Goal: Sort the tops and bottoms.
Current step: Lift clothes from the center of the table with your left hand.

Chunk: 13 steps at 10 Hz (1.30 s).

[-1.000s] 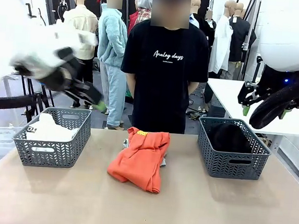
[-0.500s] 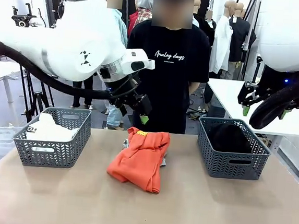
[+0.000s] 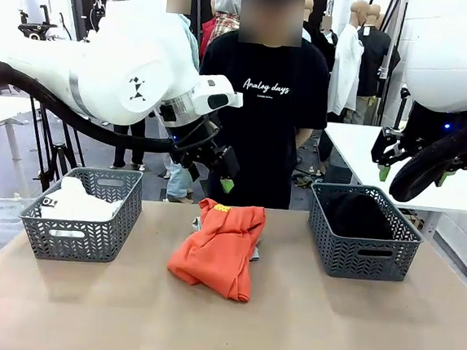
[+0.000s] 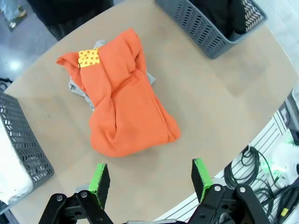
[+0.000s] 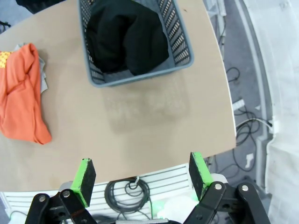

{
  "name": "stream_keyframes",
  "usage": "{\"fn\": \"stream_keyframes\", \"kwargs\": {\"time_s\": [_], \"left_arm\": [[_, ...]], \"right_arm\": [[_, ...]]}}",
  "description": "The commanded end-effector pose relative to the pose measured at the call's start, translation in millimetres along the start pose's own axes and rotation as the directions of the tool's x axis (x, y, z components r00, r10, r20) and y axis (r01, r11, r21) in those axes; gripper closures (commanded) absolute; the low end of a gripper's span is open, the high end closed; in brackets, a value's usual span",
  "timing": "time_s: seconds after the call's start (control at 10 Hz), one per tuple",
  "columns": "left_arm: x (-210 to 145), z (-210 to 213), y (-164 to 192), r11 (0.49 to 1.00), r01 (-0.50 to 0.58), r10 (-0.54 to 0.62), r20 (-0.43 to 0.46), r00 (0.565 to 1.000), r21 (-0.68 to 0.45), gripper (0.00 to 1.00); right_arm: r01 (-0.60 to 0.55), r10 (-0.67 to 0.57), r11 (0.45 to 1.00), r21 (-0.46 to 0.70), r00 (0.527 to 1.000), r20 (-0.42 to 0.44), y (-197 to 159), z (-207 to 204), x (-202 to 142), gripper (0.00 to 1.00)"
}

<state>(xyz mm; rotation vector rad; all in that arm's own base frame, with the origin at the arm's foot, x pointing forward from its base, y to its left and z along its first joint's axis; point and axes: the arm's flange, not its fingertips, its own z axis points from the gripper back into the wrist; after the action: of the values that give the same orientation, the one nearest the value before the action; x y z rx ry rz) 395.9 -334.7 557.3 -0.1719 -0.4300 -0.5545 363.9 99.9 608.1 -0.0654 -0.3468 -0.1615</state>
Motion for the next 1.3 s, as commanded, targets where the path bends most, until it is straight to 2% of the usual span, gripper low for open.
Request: {"fn": "stream_keyframes", "kwargs": {"time_s": [0.0, 0.1, 0.2, 0.4, 0.5, 0.6, 0.8, 0.9, 1.0, 1.1, 1.2], "left_arm": [[29, -39, 5, 0.978, -0.196, 0.195, 0.016, 0.981, 0.067, 0.09], [54, -75, 16, 0.95, -0.293, 0.293, 0.022, 0.956, 0.112, 0.09], [73, -103, 23, 0.927, -0.343, 0.347, 0.0, 0.938, 0.154, 0.09], [99, -130, 33, 0.899, -0.353, 0.37, -0.019, 0.929, 0.26, 0.09], [105, -140, 37, 0.896, -0.341, 0.371, -0.06, 0.927, 0.284, 0.09], [65, -130, 54, 0.917, -0.349, 0.355, 0.006, 0.935, 0.195, 0.09], [65, -130, 54, 0.917, -0.349, 0.355, 0.006, 0.935, 0.195, 0.09], [82, -142, 50, 0.906, -0.354, 0.367, -0.012, 0.93, 0.233, 0.09], [80, -142, 53, 0.907, -0.362, 0.369, 0.008, 0.929, 0.215, 0.09], [81, -153, 54, 0.939, -0.325, 0.337, -0.108, 0.935, 0.115, 0.09], [84, -169, 61, 0.966, -0.239, 0.254, -0.191, 0.948, 0.095, 0.09]], "right_arm": [[-0.004, 0.004, 1.0, -0.018, 1.0, -0.003, 0, 1, 2, 0.0], [-0.004, 0.004, 1.0, -0.018, 1.0, -0.003, 0, 1, 2, 0.0], [-0.004, 0.004, 1.0, -0.018, 1.0, -0.003, 0, 1, 2, 0.0], [-0.004, 0.004, 1.0, -0.018, 1.0, -0.003, 0, 1, 2, 0.0], [-0.004, 0.004, 1.0, -0.018, 1.0, -0.003, 0, 1, 2, 0.0], [-0.004, 0.004, 1.0, -0.018, 1.0, -0.003, 0, 1, 2, 0.0], [-0.004, 0.004, 1.0, -0.018, 1.0, -0.003, 0, 1, 2, 0.0], [-0.004, 0.004, 1.0, -0.018, 1.0, -0.003, 0, 1, 2, 0.0], [-0.004, 0.004, 1.0, -0.018, 1.0, -0.003, 0, 1, 2, 0.0], [-0.004, 0.004, 1.0, -0.018, 1.0, -0.003, 0, 1, 2, 0.0], [-0.004, 0.004, 1.0, -0.018, 1.0, -0.003, 0, 1, 2, 0.0]]}}
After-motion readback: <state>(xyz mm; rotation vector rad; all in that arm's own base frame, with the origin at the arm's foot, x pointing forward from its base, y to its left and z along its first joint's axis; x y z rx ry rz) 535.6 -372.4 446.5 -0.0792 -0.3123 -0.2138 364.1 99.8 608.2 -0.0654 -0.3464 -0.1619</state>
